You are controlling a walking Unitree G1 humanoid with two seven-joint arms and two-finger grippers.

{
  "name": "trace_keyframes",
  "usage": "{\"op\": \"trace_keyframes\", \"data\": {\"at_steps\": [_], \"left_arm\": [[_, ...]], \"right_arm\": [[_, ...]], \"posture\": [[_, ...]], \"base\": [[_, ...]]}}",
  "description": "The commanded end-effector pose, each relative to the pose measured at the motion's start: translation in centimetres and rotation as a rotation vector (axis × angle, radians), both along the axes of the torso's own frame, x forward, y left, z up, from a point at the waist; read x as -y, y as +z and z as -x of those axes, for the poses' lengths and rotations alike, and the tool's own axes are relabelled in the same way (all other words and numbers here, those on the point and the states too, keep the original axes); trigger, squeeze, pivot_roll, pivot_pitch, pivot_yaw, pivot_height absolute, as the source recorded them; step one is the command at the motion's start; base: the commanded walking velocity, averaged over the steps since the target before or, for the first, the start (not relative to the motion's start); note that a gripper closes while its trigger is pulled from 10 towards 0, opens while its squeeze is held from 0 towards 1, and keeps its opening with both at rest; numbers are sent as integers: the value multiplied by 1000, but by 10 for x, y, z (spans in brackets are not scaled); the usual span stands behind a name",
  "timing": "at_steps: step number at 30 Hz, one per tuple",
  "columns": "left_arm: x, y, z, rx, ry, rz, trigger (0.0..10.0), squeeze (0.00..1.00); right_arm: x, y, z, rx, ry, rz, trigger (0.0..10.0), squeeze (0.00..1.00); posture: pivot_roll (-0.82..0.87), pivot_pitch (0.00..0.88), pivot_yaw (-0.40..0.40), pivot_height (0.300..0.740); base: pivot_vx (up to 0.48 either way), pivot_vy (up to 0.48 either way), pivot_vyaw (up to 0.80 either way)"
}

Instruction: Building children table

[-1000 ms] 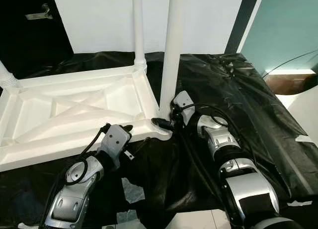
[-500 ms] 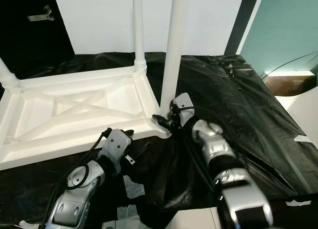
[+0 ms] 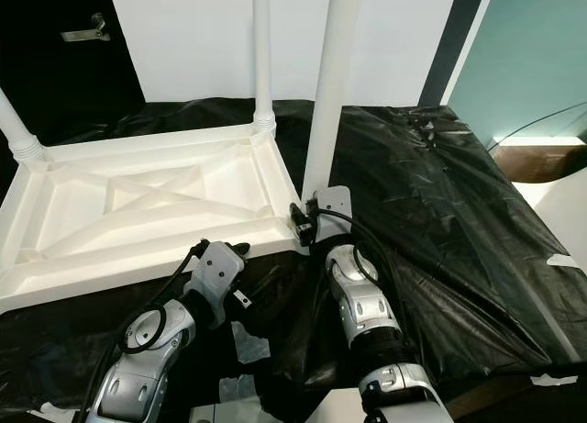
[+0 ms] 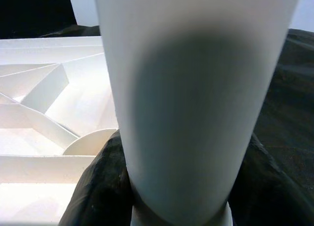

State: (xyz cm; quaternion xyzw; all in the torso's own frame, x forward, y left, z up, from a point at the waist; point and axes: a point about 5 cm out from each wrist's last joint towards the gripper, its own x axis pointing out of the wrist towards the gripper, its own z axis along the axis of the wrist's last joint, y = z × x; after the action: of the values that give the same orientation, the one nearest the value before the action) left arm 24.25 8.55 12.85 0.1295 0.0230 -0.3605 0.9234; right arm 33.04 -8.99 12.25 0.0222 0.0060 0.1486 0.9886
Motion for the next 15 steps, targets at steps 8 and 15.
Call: {"op": "trace_keyframes", "data": {"at_steps": [8, 15], "left_arm": [[-4, 3, -3, 25, 90, 3, 10000, 0], [-3, 3, -4, 26, 93, 8, 10000, 0]], "right_arm": [[7, -9, 5, -70, -37, -27, 10000, 1000], [27, 4, 2, -5, 96, -29, 10000, 988]], "posture": [[155, 2, -58, 740], [149, 7, -57, 740]], "base": [[0, 0, 0], [0, 0, 0]]}}
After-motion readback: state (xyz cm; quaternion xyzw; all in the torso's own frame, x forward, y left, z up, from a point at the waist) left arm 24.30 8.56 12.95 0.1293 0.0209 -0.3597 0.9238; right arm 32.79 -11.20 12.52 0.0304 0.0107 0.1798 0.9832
